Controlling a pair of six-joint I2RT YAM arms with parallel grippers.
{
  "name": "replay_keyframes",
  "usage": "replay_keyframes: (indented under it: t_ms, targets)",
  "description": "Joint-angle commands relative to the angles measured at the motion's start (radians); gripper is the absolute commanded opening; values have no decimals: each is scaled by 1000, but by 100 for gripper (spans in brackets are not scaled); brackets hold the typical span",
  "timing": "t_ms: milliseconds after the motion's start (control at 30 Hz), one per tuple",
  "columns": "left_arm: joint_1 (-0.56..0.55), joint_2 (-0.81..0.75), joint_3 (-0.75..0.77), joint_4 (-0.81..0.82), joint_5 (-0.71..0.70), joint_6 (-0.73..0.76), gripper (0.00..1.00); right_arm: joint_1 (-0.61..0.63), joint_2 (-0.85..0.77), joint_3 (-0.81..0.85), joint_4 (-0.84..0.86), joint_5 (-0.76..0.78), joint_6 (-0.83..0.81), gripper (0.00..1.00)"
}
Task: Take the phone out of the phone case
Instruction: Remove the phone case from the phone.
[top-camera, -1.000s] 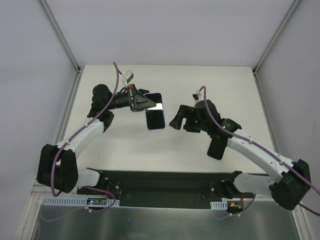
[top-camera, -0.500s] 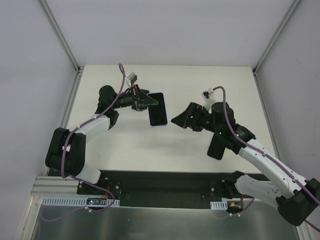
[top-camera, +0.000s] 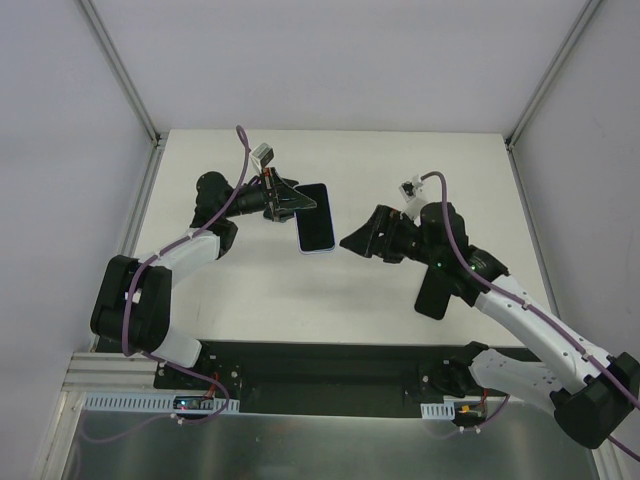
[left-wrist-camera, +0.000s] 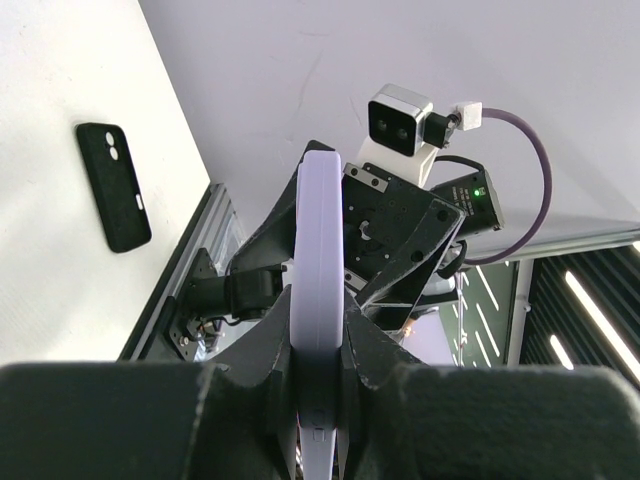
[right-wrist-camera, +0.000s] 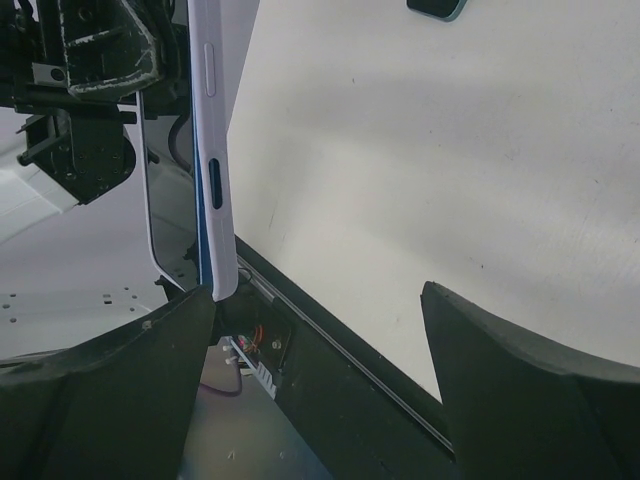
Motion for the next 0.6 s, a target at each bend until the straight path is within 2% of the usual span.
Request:
replay_keyframes:
  t_ms: [0, 567]
  targets:
    - [2, -5, 16, 101, 8, -21, 0, 4, -11, 53, 22, -16, -26, 87]
    - [2, -11, 13, 104, 11, -21, 0, 30, 45, 79, 24, -20, -38, 87]
